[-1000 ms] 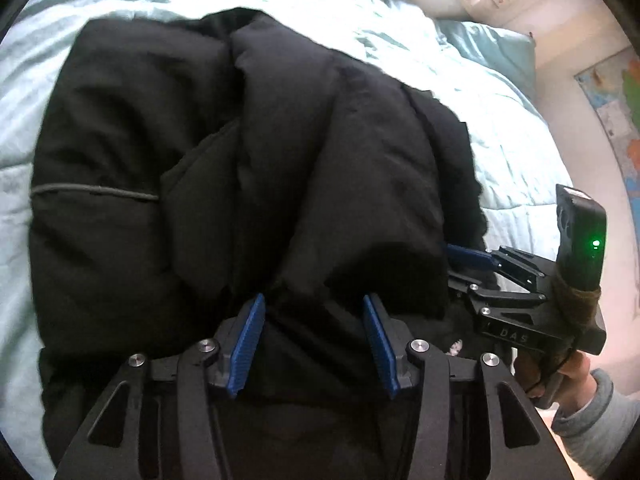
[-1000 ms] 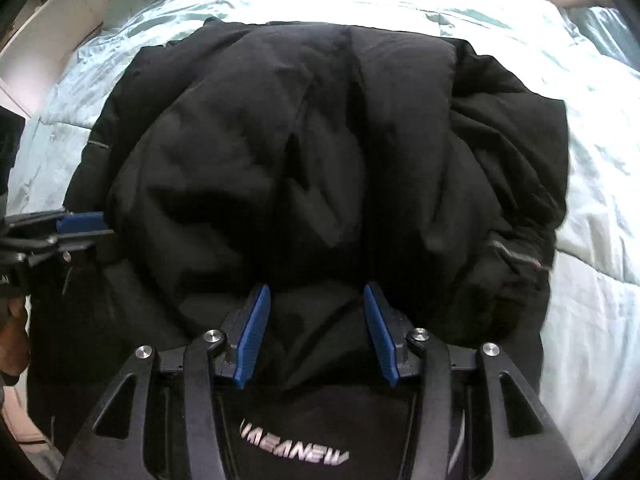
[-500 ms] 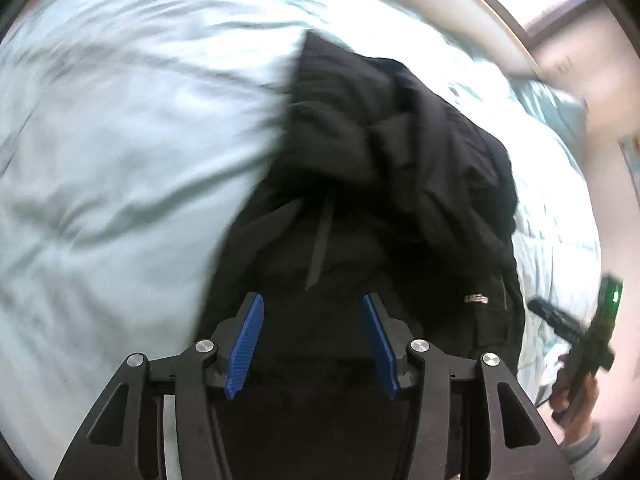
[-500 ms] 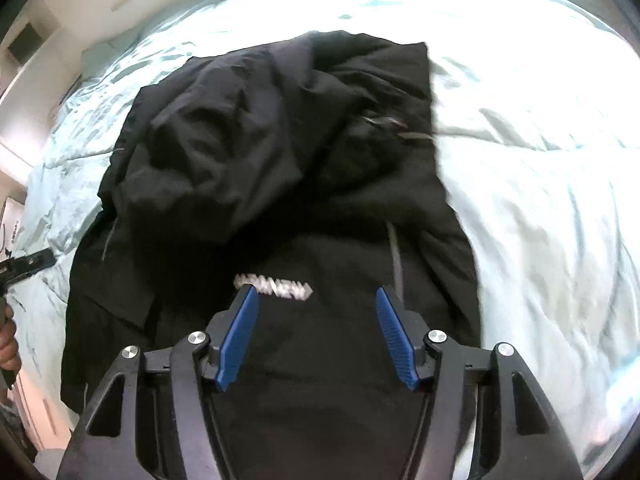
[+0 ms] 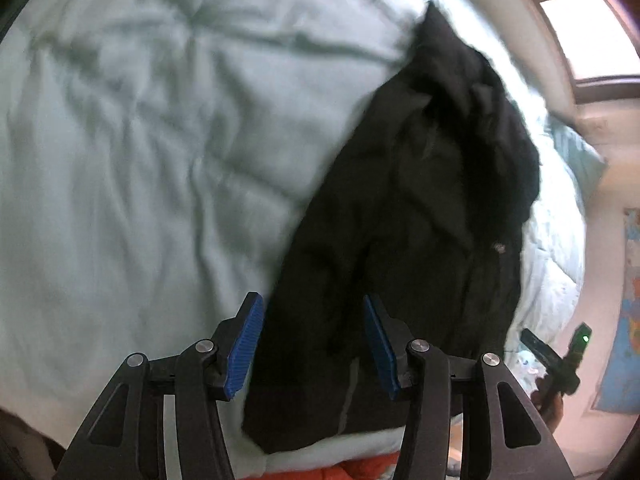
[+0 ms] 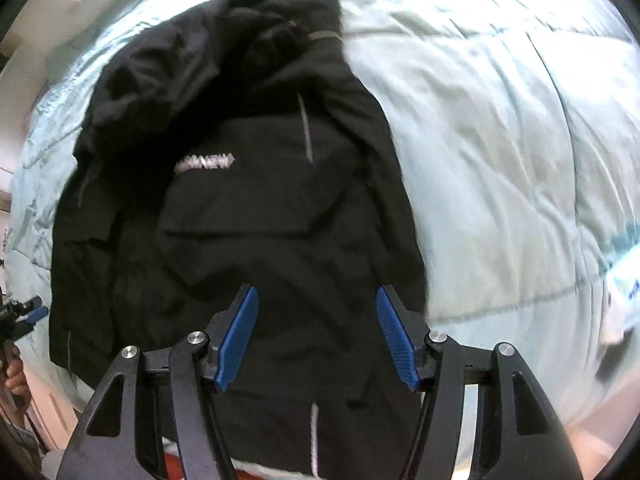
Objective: Fold large clothes
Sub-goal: 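Grasp the jacket hem with both tools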
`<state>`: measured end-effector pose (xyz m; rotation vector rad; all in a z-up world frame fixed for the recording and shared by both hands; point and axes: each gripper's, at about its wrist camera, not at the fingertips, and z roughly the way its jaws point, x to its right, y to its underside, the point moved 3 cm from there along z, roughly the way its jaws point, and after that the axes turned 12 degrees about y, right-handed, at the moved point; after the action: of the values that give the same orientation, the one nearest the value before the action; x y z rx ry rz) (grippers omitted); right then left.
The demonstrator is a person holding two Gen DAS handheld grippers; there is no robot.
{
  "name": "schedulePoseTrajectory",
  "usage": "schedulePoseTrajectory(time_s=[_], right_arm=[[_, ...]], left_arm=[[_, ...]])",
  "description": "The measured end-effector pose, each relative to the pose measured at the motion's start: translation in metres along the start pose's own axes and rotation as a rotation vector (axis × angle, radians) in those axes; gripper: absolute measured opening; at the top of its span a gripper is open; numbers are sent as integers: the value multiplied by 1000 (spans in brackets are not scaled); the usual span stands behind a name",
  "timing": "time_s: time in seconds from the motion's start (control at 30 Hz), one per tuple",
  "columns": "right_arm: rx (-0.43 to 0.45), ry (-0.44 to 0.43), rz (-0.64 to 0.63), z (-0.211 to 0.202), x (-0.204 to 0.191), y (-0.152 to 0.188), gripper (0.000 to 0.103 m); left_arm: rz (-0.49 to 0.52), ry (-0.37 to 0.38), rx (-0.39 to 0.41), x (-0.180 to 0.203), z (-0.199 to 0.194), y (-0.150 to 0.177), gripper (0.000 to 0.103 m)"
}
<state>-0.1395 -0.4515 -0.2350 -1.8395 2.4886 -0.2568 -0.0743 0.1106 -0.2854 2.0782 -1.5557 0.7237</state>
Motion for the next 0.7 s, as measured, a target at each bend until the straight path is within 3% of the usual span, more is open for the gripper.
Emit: schedulePoseTrajectory(time_s=[0.13,0.23,0.27,0.3,0.4,0.53,0.7], right_arm=[[-26,28,10,2,15,20,64],[-46,38,26,3,29,33,64],[-54,39,34,3,34,37,64],[-62,36,47,4,40,41,64],[-85,-15,105,5,60,51,64],[-132,-80,136,17,73,59,64],[-217,-133,155,42,71,73,64]], left_arm=[[-30,47,-71,-13,21,23,53],[49,13,-30,-3,24,30,50],[84,0,-9,5,21,33,37],[115,-12,1,14,18,34,31],[216,-30,29,41,6,41,31],[173,47,-6,39,7,42,31],[150,30,-46,41,36,49,34]])
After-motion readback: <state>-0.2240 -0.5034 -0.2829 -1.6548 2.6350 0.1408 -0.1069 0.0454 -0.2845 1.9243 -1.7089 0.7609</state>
